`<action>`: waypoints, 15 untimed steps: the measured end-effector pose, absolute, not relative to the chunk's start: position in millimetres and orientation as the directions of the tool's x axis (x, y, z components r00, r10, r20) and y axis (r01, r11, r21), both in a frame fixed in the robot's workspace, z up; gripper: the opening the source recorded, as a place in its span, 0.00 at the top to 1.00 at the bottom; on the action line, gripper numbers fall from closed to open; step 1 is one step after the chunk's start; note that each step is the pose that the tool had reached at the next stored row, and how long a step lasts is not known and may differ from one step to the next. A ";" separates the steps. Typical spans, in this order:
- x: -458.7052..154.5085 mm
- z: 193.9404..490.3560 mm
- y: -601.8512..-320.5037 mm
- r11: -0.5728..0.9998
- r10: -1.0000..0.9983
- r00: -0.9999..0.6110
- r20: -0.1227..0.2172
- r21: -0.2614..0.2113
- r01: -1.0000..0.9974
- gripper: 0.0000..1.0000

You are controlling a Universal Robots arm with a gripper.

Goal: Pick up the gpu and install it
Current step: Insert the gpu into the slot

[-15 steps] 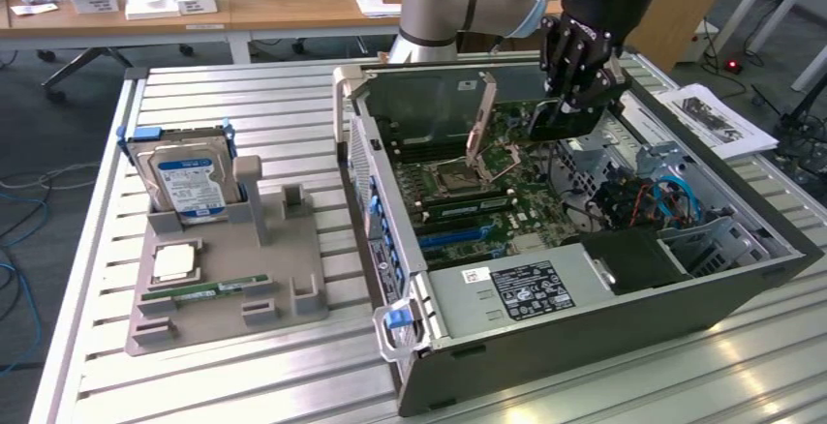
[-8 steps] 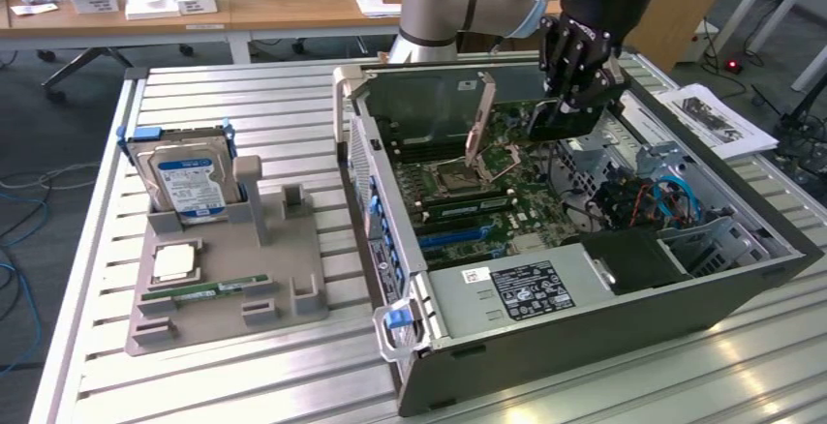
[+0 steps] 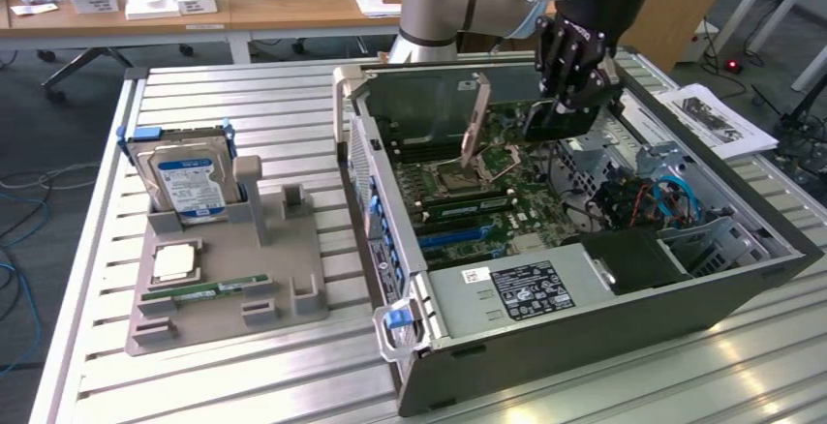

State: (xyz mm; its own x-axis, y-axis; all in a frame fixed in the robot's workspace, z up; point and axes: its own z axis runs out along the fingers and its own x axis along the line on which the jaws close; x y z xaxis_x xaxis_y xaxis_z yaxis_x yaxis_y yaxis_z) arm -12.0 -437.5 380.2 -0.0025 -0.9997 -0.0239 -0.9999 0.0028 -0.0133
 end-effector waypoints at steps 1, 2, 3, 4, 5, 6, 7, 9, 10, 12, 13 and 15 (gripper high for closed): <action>-13.4 380.2 -437.5 0.003 -1.000 -0.002 -0.024 -0.015 -1.000 0.73; -15.0 380.2 -437.5 0.003 -1.000 -0.002 -0.024 -0.018 -1.000 0.73; -16.6 380.1 -437.5 0.003 -1.000 -0.002 -0.024 -0.020 -1.000 0.73; -18.4 380.0 -437.5 0.003 -1.000 -0.002 -0.024 -0.022 -1.000 0.73; -20.2 380.0 -437.5 0.003 -1.000 -0.002 -0.024 -0.024 -1.000 0.73; -21.9 379.8 -437.5 0.003 -1.000 -0.002 -0.024 -0.026 -1.000 0.73; -23.1 379.6 -437.5 0.003 -1.000 -0.002 -0.024 -0.026 -1.000 0.73; -24.6 378.7 -437.5 0.003 -1.000 -0.002 -0.024 -0.026 -1.000 0.73; -25.0 378.1 -437.6 0.003 -1.000 -0.002 -0.024 -0.026 -1.000 0.73; -25.6 376.7 -437.7 0.003 -1.000 -0.003 -0.024 -0.026 -1.000 0.73; -25.8 376.1 -437.8 0.004 -1.000 -0.004 -0.024 -0.026 -1.000 0.73; -26.2 374.9 -437.9 0.008 -1.000 -0.007 -0.024 -0.026 -1.000 0.73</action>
State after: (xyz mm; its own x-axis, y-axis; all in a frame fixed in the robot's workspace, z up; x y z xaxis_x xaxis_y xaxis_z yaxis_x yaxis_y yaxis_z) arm -26.2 -437.9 374.9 -0.0071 -0.9997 -0.0241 -0.9996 0.0077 -0.0258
